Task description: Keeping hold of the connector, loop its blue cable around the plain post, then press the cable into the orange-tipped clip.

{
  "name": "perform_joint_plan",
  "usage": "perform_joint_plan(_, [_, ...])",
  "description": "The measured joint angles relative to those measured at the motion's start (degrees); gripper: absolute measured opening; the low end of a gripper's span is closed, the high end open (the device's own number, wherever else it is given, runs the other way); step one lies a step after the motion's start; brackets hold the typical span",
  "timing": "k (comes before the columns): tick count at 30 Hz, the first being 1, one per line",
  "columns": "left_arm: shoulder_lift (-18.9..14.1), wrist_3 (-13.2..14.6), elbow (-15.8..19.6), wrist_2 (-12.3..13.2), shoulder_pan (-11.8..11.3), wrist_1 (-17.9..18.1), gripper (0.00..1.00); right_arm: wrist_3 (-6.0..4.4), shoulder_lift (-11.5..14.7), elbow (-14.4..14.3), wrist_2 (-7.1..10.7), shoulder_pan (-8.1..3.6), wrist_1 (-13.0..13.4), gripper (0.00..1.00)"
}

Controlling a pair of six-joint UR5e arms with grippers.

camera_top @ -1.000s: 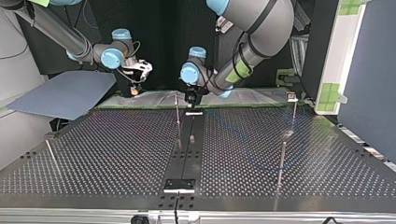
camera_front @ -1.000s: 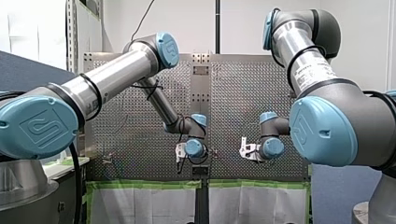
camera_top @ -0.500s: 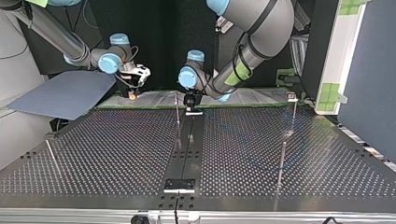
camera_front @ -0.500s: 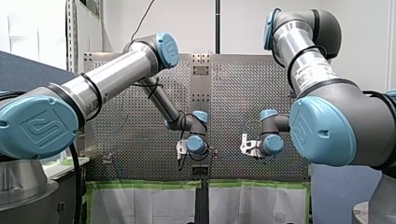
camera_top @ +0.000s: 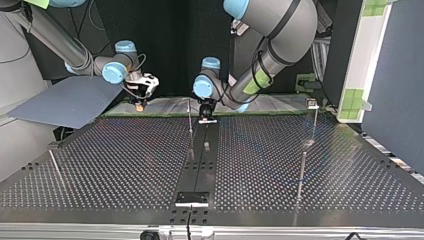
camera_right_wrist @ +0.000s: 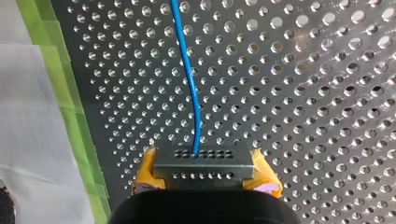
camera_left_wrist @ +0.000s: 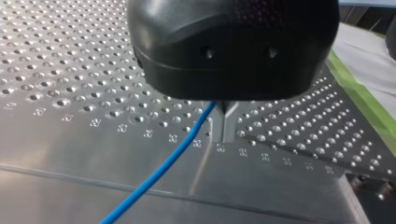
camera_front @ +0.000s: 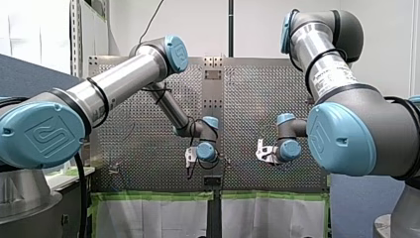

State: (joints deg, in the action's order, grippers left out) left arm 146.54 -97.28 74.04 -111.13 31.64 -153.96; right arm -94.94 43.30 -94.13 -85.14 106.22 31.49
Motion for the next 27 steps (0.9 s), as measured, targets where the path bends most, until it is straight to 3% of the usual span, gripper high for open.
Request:
perform_joint_plan(10, [0.00, -0.01, -0.47, -0.15, -0.30, -0.38, 0.00, 0.39, 0.00, 1.18, 1.07, -0.09, -0.78, 0.00])
perform_joint_plan(15, [0.00, -0.01, -0.44, -0.80, -0.72, -0.44, 0.10, 0.43, 0.00, 1.26, 1.41, -0.10, -0.88, 0.00])
perform_joint_plan(17, [0.00, 0.01, -0.45, -0.89, -0.80, -0.49, 0.22, 0.43, 0.00, 1.26, 1.58, -0.10, -0.91, 0.00])
perform_joint_plan(18, [0.00, 0.03, -0.44, -0.89, -0.82, -0.51, 0.22, 0.43, 0.00, 1.26, 1.62, -0.10, -0.92, 0.00])
perform_joint_plan(20, [0.00, 0.11, -0.44, -0.92, -0.83, -0.53, 0.40, 0.43, 0.00, 1.29, 1.69, -0.10, -0.92, 0.00])
perform_joint_plan(22, [0.00, 0.14, -0.45, -0.94, -0.84, -0.54, 0.44, 0.44, 0.00, 1.28, 1.78, -0.10, -0.93, 0.00])
perform_joint_plan(23, [0.00, 0.17, -0.46, -0.93, -0.84, -0.55, 0.57, 0.44, 0.00, 1.28, 1.81, -0.09, -0.95, 0.00])
perform_joint_plan(24, [0.00, 0.20, -0.45, -0.91, -0.85, -0.55, 0.57, 0.43, 0.00, 1.28, 1.83, -0.10, -0.95, 0.00])
perform_joint_plan(26, [0.00, 0.28, -0.43, -0.82, -0.85, -0.56, 0.70, 0.43, 0.00, 1.28, 1.87, -0.09, -0.94, 0.00])
perform_joint_plan(27, [0.00, 0.31, -0.43, -0.70, -0.85, -0.56, 0.70, 0.44, 0.00, 1.28, 1.88, -0.10, -0.94, 0.00])
